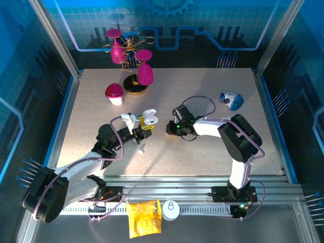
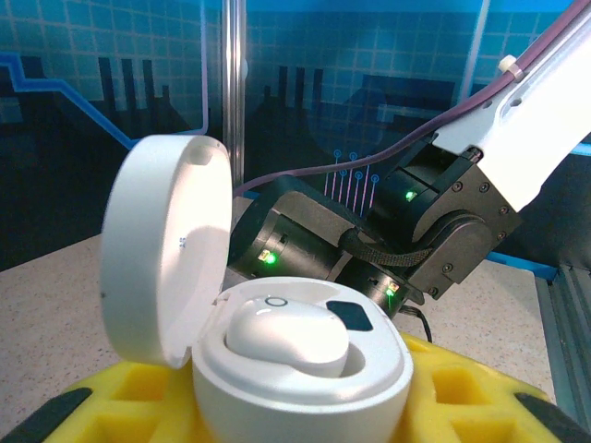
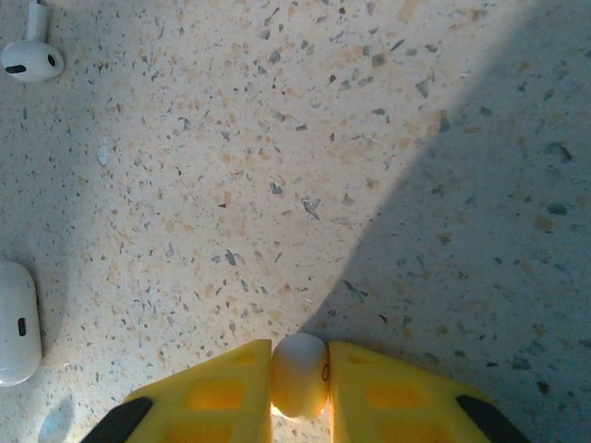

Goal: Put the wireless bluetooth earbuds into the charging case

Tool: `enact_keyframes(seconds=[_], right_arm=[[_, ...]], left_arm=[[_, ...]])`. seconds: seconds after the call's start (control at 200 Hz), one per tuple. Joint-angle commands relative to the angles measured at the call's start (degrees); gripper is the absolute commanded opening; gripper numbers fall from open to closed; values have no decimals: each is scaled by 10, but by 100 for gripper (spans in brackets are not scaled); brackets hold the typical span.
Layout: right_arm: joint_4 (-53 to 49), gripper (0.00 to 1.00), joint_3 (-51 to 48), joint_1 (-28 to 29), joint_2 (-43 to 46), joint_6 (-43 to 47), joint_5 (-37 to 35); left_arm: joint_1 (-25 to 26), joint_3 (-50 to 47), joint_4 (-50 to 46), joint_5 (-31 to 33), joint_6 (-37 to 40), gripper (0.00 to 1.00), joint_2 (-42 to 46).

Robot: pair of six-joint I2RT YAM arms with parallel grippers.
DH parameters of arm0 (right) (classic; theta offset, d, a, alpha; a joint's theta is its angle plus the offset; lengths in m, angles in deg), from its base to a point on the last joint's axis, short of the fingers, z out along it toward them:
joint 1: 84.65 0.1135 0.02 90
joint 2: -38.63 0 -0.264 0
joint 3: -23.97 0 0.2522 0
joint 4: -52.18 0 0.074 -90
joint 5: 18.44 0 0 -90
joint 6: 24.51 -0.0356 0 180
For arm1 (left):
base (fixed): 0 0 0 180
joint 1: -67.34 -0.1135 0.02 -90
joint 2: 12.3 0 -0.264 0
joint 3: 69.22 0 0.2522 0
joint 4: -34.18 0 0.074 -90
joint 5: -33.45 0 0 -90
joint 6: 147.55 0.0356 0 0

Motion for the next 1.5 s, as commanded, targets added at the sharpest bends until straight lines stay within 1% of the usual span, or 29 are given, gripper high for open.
enact_keyframes(seconds=[0.0, 0.155, 0.3, 0.475, 0.6, 0.775, 0.881, 1.016, 1.216, 1.341, 1.496], right_arm=[[-12, 16, 3, -5, -10, 4, -3], [-29, 15, 1, -5, 21, 15, -14], [-58, 15, -7, -5, 70, 33, -52], [-108, 15, -24, 0, 161, 69, -112], [-131, 16, -25, 19, 236, 130, -145], [-144, 16, -11, 38, 327, 188, -125], [-152, 15, 8, 58, 359, 225, -120], [-158, 15, 34, 93, 370, 276, -112], [-134, 16, 56, 140, 355, 334, -122], [-128, 17, 69, 157, 337, 356, -129], [-128, 16, 74, 163, 324, 367, -124]], left_arm=[[-4, 2, 9, -10, 7, 28, 1], [-4, -1, 11, -7, 8, 28, 0], [-4, -2, 13, -4, 8, 28, -4], [-4, -1, 5, 4, 10, 28, -14], [-4, 4, 0, 3, 10, 28, -27], [-4, 11, 0, -9, 8, 27, -42], [-3, 10, 2, -13, 6, 27, -42], [-3, 16, -17, -34, 5, 27, -39], [-3, 22, -29, -73, -5, 27, -38], [-4, 22, -28, -94, -11, 27, -32], [-4, 22, -33, -93, -14, 27, -24]])
